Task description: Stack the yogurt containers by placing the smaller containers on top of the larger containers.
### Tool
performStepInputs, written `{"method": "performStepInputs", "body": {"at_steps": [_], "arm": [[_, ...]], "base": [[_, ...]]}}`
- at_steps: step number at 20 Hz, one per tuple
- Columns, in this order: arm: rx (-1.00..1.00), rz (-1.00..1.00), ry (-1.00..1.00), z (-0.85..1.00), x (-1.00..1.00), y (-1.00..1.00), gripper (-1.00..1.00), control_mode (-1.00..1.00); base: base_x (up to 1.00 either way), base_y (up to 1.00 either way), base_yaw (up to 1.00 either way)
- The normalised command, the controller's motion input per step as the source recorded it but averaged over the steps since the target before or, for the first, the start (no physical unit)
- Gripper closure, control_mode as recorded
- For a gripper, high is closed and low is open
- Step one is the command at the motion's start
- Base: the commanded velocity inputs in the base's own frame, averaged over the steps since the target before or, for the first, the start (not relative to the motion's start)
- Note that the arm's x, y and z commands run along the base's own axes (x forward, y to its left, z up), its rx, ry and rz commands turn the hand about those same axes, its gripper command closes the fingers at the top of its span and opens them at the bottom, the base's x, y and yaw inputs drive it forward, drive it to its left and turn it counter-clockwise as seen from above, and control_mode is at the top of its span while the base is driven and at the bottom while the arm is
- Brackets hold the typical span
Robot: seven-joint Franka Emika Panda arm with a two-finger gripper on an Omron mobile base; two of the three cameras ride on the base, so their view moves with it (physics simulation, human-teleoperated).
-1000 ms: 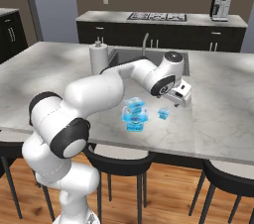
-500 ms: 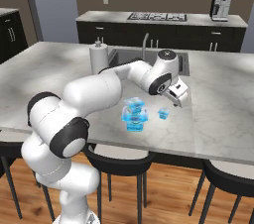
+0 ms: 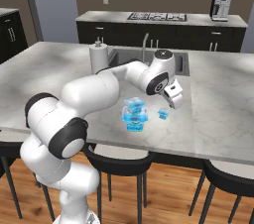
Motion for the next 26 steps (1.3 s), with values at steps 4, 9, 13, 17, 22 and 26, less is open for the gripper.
{"method": "performStepInputs", "body": {"at_steps": [4, 9, 13, 17, 22, 26], "arm": [[0.00, -0.05, -0.01, -0.02, 0.00, 0.04, -1.00, -1.00], [0.03, -0.03, 0.00, -0.14, 0.00, 0.06, -1.00, -1.00], [0.08, 0.00, 0.04, -0.05, 0.00, 0.11, -1.00, -1.00], [0.10, 0.00, 0.07, -0.04, 0.00, 0.11, -1.00, -1.00], [0.09, 0.00, 0.08, -0.09, 0.01, 0.08, -1.00, -1.00], [0.06, 0.00, 0.07, -0.14, 0.05, 0.03, -1.00, -1.00]], "base": [[0.00, 0.00, 0.00], [0.00, 0.00, 0.00], [0.00, 0.00, 0.00], [0.00, 0.00, 0.00], [0.00, 0.00, 0.00], [0.00, 0.00, 0.00]]}}
